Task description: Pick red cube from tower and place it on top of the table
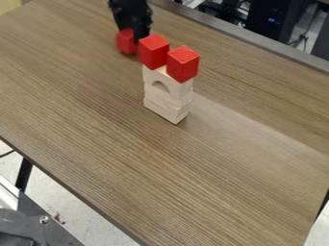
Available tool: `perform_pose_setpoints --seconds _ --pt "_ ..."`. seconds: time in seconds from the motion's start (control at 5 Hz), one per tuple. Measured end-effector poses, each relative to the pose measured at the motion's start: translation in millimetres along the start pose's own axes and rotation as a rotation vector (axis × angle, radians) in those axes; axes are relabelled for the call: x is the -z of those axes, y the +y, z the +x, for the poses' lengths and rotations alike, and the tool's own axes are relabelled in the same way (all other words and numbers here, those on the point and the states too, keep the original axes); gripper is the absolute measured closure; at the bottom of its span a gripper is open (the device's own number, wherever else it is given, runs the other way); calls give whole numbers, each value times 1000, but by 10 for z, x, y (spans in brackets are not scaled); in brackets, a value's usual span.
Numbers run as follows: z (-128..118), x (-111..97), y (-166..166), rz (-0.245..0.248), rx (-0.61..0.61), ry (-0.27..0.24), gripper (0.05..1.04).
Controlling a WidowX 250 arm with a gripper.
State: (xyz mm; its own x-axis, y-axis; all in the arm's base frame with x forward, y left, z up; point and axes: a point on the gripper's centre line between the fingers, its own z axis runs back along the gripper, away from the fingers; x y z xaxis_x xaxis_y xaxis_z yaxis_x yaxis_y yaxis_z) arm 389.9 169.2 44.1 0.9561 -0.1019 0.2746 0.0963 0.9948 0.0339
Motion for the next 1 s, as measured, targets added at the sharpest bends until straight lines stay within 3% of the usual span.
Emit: perform_pose_setpoints --seconds 0.2,0.4,0.6,0.8,1.0 --pt "-4 8 7 17 -8 -26 523" --pt "10 17 35 43 -21 -45 452" --pt "-24 31 46 56 -48 -31 160" --pt "49 14 22 60 -73 -43 83" --pt "89 0 -1 41 -96 -61 83"
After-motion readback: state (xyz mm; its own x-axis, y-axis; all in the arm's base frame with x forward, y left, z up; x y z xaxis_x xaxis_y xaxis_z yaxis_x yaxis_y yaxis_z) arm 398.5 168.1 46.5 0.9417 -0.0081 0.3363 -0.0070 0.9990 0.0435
